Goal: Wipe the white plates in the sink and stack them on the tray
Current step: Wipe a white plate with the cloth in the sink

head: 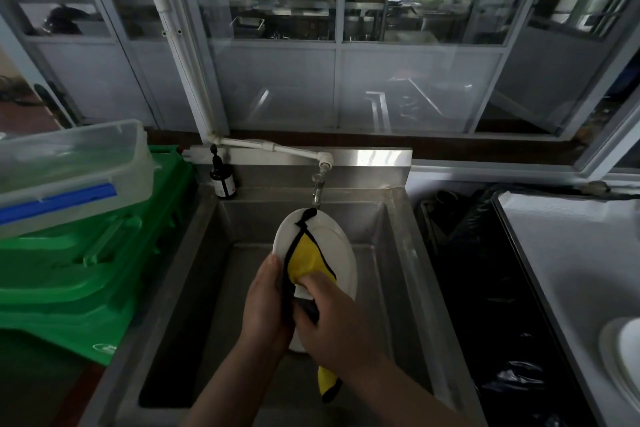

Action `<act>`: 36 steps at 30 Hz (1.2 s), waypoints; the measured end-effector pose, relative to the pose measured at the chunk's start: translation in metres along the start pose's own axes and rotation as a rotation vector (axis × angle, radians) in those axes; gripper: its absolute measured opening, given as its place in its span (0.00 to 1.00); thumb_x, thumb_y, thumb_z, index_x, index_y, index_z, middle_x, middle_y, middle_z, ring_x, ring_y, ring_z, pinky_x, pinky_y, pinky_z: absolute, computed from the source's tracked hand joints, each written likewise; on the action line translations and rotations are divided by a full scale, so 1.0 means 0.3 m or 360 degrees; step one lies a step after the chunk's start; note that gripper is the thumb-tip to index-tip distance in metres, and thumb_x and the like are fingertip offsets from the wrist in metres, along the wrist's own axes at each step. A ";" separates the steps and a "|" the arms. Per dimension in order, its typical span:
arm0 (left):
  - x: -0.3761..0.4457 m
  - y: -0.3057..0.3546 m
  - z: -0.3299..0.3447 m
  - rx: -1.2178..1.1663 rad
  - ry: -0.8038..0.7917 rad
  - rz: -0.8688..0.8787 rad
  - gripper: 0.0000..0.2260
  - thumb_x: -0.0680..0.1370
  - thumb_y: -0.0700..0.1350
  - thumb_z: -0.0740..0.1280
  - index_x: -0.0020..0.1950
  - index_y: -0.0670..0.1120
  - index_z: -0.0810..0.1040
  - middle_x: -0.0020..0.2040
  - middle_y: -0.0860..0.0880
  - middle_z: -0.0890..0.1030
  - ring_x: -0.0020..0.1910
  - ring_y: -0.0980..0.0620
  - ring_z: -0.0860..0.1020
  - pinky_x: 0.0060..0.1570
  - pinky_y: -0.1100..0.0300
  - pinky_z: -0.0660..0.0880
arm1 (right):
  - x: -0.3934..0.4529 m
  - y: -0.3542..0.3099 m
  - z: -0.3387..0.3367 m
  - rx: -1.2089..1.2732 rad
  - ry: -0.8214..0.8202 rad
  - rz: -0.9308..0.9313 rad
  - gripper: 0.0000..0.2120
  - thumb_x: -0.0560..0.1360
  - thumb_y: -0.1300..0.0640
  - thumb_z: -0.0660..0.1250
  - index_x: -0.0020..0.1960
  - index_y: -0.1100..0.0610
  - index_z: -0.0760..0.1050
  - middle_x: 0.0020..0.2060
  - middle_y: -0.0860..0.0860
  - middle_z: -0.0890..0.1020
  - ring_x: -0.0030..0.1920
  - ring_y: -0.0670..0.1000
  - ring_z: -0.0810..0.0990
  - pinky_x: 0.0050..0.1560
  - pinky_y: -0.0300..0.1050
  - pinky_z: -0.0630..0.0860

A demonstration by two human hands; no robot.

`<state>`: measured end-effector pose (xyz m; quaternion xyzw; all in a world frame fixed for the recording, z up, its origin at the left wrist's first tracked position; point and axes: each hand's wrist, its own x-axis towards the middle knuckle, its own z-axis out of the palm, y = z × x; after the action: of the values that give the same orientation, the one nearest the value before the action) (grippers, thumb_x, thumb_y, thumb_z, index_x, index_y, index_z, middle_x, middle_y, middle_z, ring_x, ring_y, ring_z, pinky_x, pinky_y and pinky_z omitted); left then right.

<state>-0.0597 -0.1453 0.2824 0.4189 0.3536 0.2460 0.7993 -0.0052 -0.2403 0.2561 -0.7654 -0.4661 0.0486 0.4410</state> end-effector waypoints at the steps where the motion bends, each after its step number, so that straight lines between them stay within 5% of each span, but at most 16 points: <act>1: -0.002 0.001 0.001 -0.0037 0.0008 0.0019 0.21 0.84 0.53 0.56 0.65 0.38 0.77 0.58 0.34 0.82 0.61 0.35 0.79 0.64 0.37 0.73 | -0.001 0.008 0.001 0.0021 0.0040 0.0023 0.12 0.78 0.48 0.61 0.57 0.53 0.74 0.49 0.45 0.79 0.47 0.42 0.77 0.44 0.31 0.74; 5: 0.008 -0.007 -0.016 -0.0056 0.0002 0.0029 0.23 0.83 0.56 0.59 0.65 0.38 0.77 0.60 0.31 0.80 0.62 0.30 0.77 0.66 0.31 0.69 | 0.003 0.016 -0.003 0.0097 0.0081 0.0096 0.08 0.78 0.50 0.63 0.54 0.52 0.74 0.46 0.44 0.78 0.45 0.39 0.76 0.43 0.25 0.69; 11: 0.020 -0.016 -0.029 0.0134 -0.0037 0.0083 0.22 0.85 0.52 0.53 0.63 0.38 0.78 0.56 0.35 0.83 0.57 0.37 0.82 0.64 0.35 0.73 | 0.008 0.033 -0.002 0.0164 0.0070 0.0164 0.11 0.78 0.44 0.61 0.53 0.51 0.73 0.43 0.44 0.77 0.44 0.44 0.77 0.43 0.37 0.75; 25: 0.035 -0.039 -0.050 0.0067 0.0018 0.0150 0.16 0.85 0.49 0.57 0.57 0.43 0.82 0.55 0.36 0.84 0.58 0.35 0.81 0.62 0.36 0.74 | 0.004 0.180 -0.068 0.0129 0.0136 0.0531 0.08 0.80 0.50 0.65 0.58 0.44 0.72 0.46 0.37 0.77 0.49 0.34 0.76 0.46 0.29 0.71; 36: 0.030 -0.044 -0.038 0.0077 0.0034 0.0133 0.15 0.85 0.49 0.57 0.55 0.47 0.83 0.53 0.40 0.85 0.56 0.39 0.82 0.62 0.38 0.75 | 0.033 0.247 -0.139 0.0168 0.0335 0.0813 0.05 0.79 0.53 0.66 0.48 0.55 0.75 0.41 0.49 0.80 0.41 0.42 0.76 0.35 0.30 0.69</act>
<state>-0.0616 -0.1403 0.2635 0.4499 0.3503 0.2749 0.7742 0.0702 -0.2722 0.2312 -0.8349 -0.2065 0.1028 0.4998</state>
